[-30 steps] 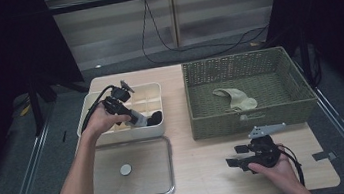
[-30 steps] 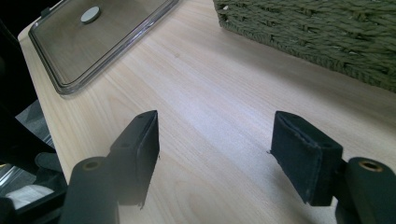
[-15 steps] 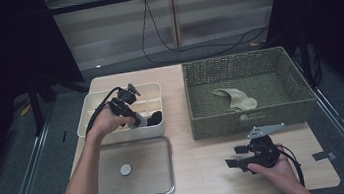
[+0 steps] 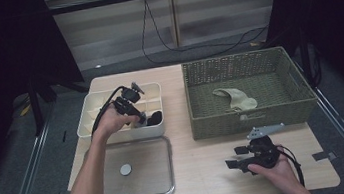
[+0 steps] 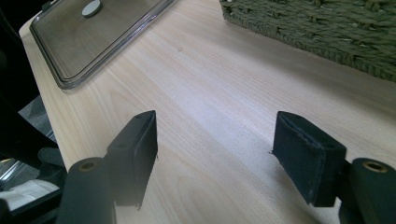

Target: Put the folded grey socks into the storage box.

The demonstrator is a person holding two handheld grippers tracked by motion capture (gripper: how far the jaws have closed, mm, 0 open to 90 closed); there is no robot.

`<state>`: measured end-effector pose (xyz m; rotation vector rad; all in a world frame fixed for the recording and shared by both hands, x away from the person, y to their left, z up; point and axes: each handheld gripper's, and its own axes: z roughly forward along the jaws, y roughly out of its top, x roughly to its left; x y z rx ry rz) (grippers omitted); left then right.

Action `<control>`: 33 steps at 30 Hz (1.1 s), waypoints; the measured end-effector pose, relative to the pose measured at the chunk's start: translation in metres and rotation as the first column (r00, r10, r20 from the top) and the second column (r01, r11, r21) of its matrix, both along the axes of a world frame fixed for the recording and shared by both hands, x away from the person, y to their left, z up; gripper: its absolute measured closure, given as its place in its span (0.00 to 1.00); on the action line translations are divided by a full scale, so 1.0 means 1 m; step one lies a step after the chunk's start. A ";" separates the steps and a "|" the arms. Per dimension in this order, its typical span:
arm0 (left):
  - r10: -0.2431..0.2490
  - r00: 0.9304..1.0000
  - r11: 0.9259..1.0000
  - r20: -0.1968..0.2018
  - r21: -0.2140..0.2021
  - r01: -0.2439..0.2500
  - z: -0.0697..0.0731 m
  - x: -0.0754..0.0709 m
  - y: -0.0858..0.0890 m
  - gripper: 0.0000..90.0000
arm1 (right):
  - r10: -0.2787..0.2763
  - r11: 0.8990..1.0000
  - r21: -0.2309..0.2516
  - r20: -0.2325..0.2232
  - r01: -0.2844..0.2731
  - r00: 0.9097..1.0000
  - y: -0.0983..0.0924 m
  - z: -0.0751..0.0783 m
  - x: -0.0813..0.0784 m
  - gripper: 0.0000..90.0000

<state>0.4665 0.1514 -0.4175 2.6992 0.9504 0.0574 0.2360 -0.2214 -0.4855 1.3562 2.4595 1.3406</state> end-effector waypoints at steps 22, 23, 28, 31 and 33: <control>0.002 0.998 0.998 -0.067 0.070 0.003 -0.024 0.004 -0.005 0.74 | 0.005 1.000 -0.009 -0.002 -0.005 1.000 0.001 0.000 0.000 0.32; 0.010 0.998 0.997 -0.065 0.075 -0.005 -0.025 0.004 -0.006 0.74 | 0.005 1.000 -0.009 -0.003 -0.005 1.000 0.001 0.000 0.000 0.32; 0.021 0.997 0.995 -0.072 0.097 -0.014 -0.027 0.003 -0.009 0.74 | 0.003 1.000 -0.007 -0.002 -0.003 1.000 0.000 0.000 0.000 0.32; 0.015 0.997 0.994 -0.072 0.113 -0.007 -0.028 0.003 -0.010 0.74 | 0.004 1.000 -0.008 0.000 -0.004 1.000 0.000 0.000 0.000 0.32; 0.027 0.996 0.996 -0.082 0.088 -0.020 -0.027 0.003 -0.007 0.74 | 0.009 1.000 -0.013 -0.005 -0.009 1.000 0.001 0.000 0.000 0.32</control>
